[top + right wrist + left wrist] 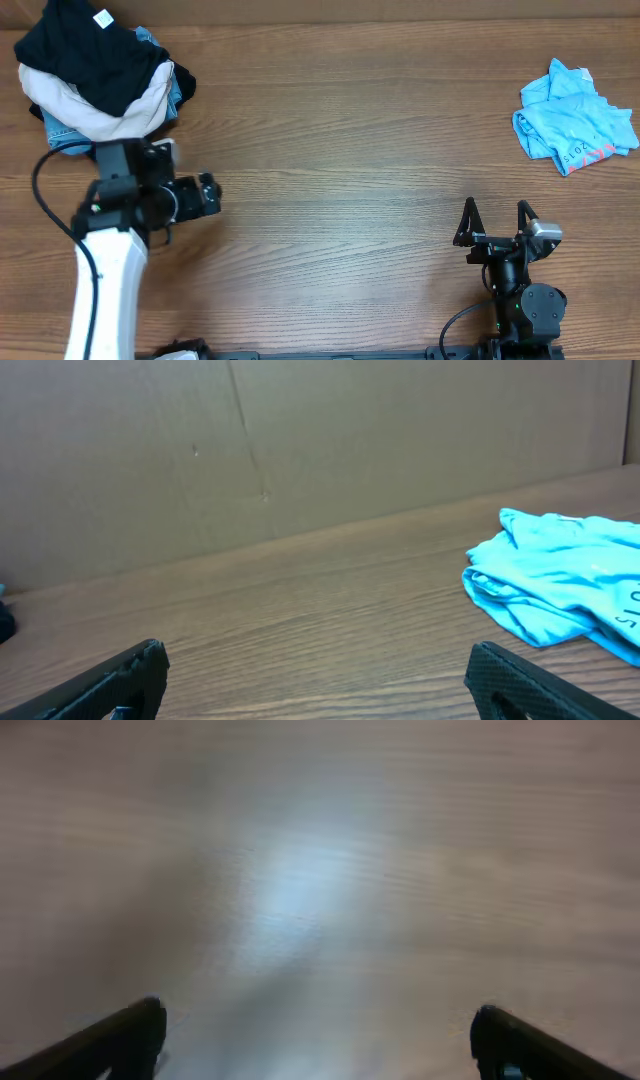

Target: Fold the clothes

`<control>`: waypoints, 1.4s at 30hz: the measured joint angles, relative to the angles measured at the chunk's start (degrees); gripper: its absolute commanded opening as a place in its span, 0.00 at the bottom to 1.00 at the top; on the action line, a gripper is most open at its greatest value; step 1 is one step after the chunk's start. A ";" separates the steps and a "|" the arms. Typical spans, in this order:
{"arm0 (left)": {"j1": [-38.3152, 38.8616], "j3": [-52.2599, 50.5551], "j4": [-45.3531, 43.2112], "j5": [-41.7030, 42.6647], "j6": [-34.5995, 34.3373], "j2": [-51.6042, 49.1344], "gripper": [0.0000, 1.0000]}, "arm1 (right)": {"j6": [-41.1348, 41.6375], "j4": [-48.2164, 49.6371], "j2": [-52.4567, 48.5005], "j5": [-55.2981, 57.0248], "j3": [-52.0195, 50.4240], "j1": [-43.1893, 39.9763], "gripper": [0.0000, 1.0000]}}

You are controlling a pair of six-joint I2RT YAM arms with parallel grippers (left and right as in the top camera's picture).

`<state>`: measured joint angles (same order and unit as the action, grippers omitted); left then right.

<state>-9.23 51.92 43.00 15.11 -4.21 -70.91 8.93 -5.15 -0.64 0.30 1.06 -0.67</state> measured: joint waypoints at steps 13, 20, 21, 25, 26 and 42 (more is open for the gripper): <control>9.53 -42.18 -32.54 6.99 10.71 46.88 1.00 | -0.02 0.02 0.00 0.13 0.00 0.02 1.00; 9.53 -47.87 -35.34 6.99 10.84 56.59 1.00 | 0.02 0.07 0.00 0.13 0.00 0.00 1.00; 9.53 -48.65 -35.34 6.99 10.82 58.31 1.00 | 0.04 0.00 0.02 0.13 0.00 0.00 1.00; 9.53 -49.22 -35.85 6.95 10.82 64.81 1.00 | 0.02 -0.02 0.02 0.15 0.00 0.00 1.00; 9.53 -49.24 -35.89 6.95 10.82 66.27 1.00 | 0.02 -0.04 0.00 0.13 0.00 0.02 1.00; 6.86 -49.75 -37.48 4.66 13.44 70.07 1.00 | 0.02 0.00 0.02 0.13 0.00 0.00 1.00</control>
<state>-2.37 2.17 5.52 19.77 9.23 -0.84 8.95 -5.15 -0.62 0.43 1.06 -0.67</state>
